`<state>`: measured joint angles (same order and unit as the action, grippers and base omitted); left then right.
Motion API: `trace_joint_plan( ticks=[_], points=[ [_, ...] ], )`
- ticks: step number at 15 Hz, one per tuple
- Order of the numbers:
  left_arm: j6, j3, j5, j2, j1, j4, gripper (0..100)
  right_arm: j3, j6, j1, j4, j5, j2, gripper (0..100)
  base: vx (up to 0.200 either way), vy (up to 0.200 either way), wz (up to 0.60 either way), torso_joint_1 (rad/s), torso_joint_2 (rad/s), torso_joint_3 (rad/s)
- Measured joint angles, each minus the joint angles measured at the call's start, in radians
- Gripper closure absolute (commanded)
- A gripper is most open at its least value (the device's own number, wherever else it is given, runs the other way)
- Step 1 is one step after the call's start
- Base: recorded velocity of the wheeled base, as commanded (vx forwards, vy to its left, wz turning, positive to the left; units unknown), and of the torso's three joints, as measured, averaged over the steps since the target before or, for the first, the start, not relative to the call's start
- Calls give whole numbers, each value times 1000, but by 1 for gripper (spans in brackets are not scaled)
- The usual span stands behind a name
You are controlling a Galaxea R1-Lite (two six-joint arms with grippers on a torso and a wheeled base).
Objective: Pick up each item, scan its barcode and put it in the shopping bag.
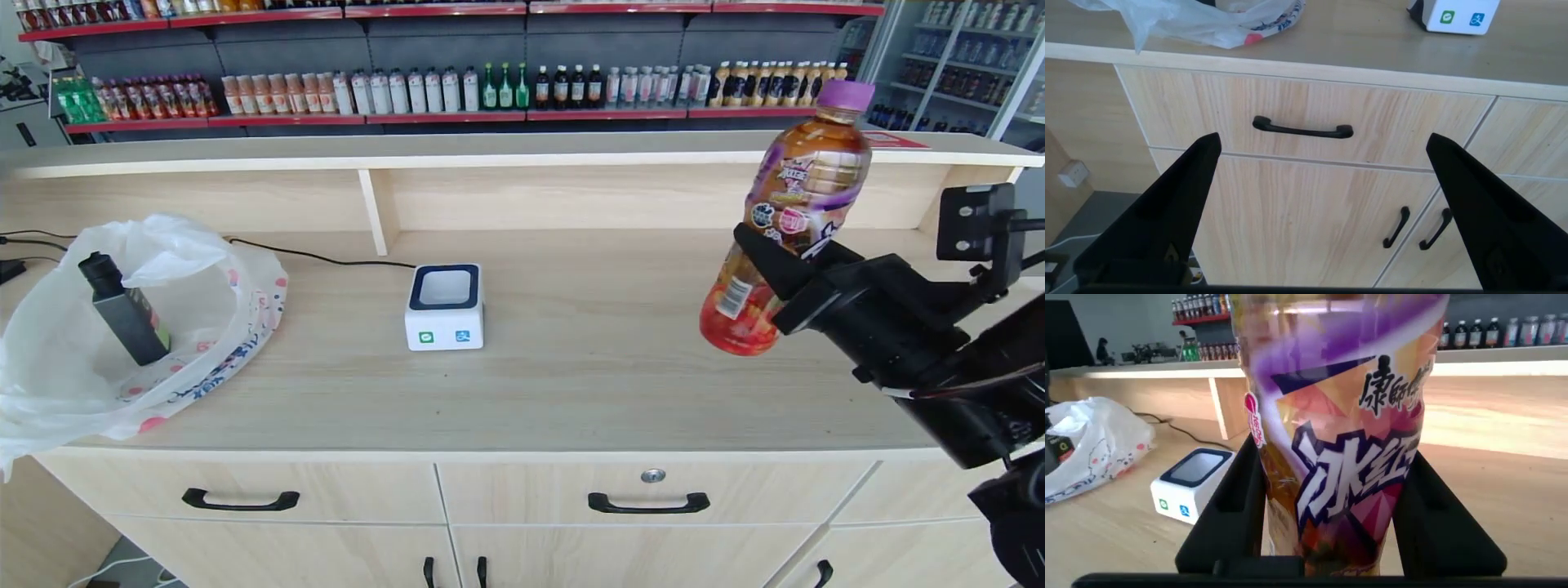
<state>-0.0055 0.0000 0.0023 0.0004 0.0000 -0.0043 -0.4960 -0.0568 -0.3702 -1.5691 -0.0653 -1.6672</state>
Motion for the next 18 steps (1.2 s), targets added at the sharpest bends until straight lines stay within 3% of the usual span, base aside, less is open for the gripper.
trace_joint_plan(
  ticks=[2,4,7,18],
  points=[
    [0,0,0,0,0,0,0,-6,-1,72,0,0,-10,100,-100,0,0,-1,-1,-1],
    [0,0,0,0,0,1,0,-8,-1,88,-2,-1,-17,100,-200,0,0,15,5,-2],
    [0,0,0,0,0,-2,0,-10,-7,96,0,-1,-34,100,0,0,0,0,0,0],
    [-9,0,1,0,2,-5,0,-77,-9,91,-2,-2,-54,100,0,200,0,4,0,2]
  ],
)
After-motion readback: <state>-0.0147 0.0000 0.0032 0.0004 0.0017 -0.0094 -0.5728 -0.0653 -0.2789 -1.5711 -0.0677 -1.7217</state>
